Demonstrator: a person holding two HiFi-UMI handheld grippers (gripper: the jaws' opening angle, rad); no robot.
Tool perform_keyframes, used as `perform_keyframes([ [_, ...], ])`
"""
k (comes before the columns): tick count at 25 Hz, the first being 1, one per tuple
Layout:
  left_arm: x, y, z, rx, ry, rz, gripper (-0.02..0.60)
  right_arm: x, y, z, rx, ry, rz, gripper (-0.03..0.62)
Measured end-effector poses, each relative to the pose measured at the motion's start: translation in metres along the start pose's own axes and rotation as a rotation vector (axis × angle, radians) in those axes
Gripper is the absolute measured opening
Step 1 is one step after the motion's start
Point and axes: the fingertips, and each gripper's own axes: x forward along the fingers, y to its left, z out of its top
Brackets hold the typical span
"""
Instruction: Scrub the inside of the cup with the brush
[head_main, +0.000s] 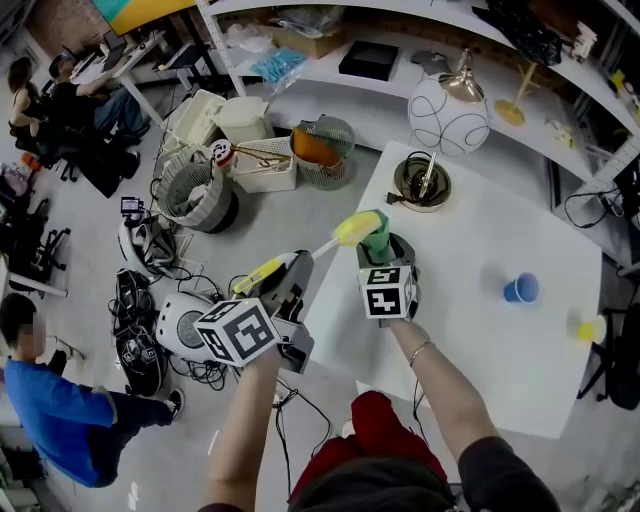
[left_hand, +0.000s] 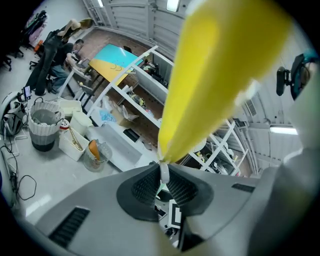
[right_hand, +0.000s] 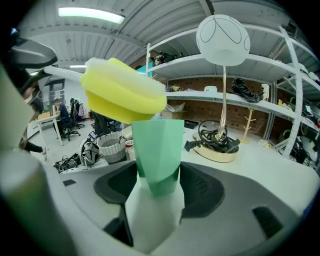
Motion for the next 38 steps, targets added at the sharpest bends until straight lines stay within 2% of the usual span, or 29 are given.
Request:
perform_keyframes([
  [7, 0.004, -0.006, -0.007, 0.017, 0.018, -0.003, 0.044, -0.004, -0.001, -0.013, 0.004, 0.057, 0.017, 0.275],
  [15, 0.004, -0.012, -0.01, 0.019, 0.009, 0.004, 0.044, -0.017, -0.001, -0.02, 0.017, 0.07, 0.04, 0.275],
  [25, -0.016, -0.024, 0.002, -0.016, -0.092, -0.005, 0.044, -0.051, 0.001, -0.005, 0.037, -0.004, 0.058, 0.273],
  [34, -0.049, -0.047, 0.006, 0.053, -0.158, -0.002, 0.044, -0.095, 0.019, 0.016, 0.053, -0.09, 0.119, 0.27],
  [38, -0.067, -0.054, 0.003, 0.08, -0.181, 0.006, 0.044, -0.121, 0.022, 0.024, 0.066, -0.125, 0.115, 0.189],
])
